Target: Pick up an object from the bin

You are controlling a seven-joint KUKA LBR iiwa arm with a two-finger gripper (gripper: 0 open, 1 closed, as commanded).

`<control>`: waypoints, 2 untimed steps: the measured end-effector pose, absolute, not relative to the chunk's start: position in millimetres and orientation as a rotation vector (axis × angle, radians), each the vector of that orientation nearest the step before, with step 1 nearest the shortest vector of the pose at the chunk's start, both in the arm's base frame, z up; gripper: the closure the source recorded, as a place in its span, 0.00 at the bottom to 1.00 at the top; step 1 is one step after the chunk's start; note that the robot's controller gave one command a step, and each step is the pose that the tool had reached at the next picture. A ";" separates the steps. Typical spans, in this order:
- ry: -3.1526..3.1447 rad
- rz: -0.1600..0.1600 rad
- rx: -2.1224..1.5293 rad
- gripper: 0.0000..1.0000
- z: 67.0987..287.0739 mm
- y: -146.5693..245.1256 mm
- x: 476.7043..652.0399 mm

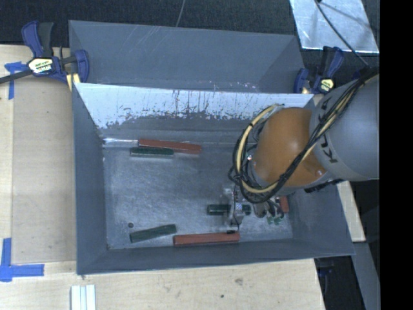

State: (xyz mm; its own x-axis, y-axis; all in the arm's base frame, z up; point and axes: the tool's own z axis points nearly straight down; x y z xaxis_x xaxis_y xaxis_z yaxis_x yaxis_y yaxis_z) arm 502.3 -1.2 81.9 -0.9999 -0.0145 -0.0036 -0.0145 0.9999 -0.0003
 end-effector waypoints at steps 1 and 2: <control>3.140 0.000 0.019 1.00 198.8 16.3 508.5; 3.140 0.000 0.018 1.00 198.8 16.3 508.5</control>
Offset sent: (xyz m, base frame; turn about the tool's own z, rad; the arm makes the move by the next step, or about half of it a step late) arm 0.0000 0.0000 0.0000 0.0000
